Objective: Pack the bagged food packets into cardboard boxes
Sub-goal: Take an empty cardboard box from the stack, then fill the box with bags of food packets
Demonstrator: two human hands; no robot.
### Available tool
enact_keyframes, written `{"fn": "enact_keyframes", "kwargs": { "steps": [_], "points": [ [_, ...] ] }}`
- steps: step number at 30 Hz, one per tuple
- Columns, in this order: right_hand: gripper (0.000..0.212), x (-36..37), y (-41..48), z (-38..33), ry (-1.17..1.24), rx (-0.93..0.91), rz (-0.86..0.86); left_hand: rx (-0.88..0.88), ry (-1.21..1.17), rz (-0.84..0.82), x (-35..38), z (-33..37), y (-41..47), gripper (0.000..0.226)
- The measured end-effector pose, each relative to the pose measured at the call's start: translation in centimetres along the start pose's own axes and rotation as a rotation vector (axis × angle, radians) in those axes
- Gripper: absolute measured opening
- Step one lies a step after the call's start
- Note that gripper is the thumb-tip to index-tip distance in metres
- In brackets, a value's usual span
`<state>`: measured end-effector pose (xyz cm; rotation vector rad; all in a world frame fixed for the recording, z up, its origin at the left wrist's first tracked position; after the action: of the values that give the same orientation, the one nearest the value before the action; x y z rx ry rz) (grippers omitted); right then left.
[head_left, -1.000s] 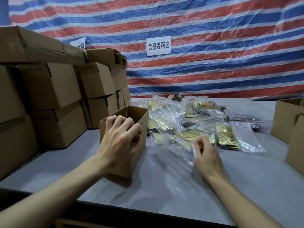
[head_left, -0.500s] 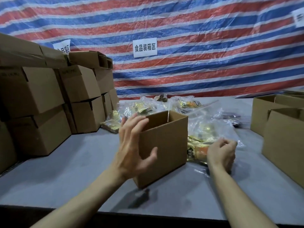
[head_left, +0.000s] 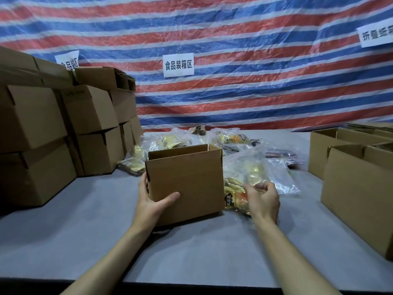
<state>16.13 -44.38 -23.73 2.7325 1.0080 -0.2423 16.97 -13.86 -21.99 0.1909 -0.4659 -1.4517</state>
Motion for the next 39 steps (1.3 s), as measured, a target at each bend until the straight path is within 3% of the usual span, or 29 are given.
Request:
{"fn": "enact_keyframes", "kwargs": {
  "steps": [3,7,9,11,14,17,19,27,33,39],
  "points": [
    [0.044,0.7,0.2,-0.2,-0.066,-0.038,-0.136,-0.015,-0.061,0.009,-0.3,-0.3,0.2,0.104],
    [0.035,0.2,2.4,-0.8,-0.031,-0.061,-0.3,-0.051,-0.026,-0.053,-0.5,-0.2,1.7,0.121],
    [0.023,-1.3,4.4,-1.6,0.028,-0.084,-0.236,-0.031,0.024,-0.132,0.1,0.1,2.7,0.123],
    [0.017,-3.3,6.1,-2.9,0.092,-0.161,-0.053,0.019,0.112,-0.213,1.4,-0.3,3.4,0.121],
    [0.021,-6.1,6.9,-5.8,0.4,-0.246,0.163,0.059,0.143,-0.3,3.1,-1.8,3.8,0.108],
    [0.026,-7.3,6.7,-10.2,0.73,-0.303,0.134,0.064,0.135,-0.351,3.0,-2.8,4.0,0.106],
    [0.027,-6.9,5.9,-13.5,0.77,-0.355,0.04,0.077,0.133,-0.353,2.8,-3.2,4.1,0.108],
    [0.013,1.1,2.6,-20.9,0.416,-0.489,-0.602,0.022,0.13,-0.331,2.7,-3.6,4.4,0.108],
    [0.019,3.2,1.6,-19.3,0.233,-0.618,-0.676,0.055,0.15,-0.327,2.7,-3.7,4.5,0.099],
    [0.028,4.4,1.7,-21.0,-0.247,-0.755,-0.932,0.049,0.146,-0.31,2.7,-3.5,4.2,0.096]
  ]
}}
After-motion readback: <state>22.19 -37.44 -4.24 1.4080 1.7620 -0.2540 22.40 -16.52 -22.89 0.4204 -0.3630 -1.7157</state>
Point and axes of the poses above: each hand's wrist, its own y-axis towards the middle knuckle, its own x-axis out of the palm, z = x × y, the point moved 5 cm from there along y, towards the middle knuckle, and after that the axes turned 6 degrees about -y, right-handed, at the moved point
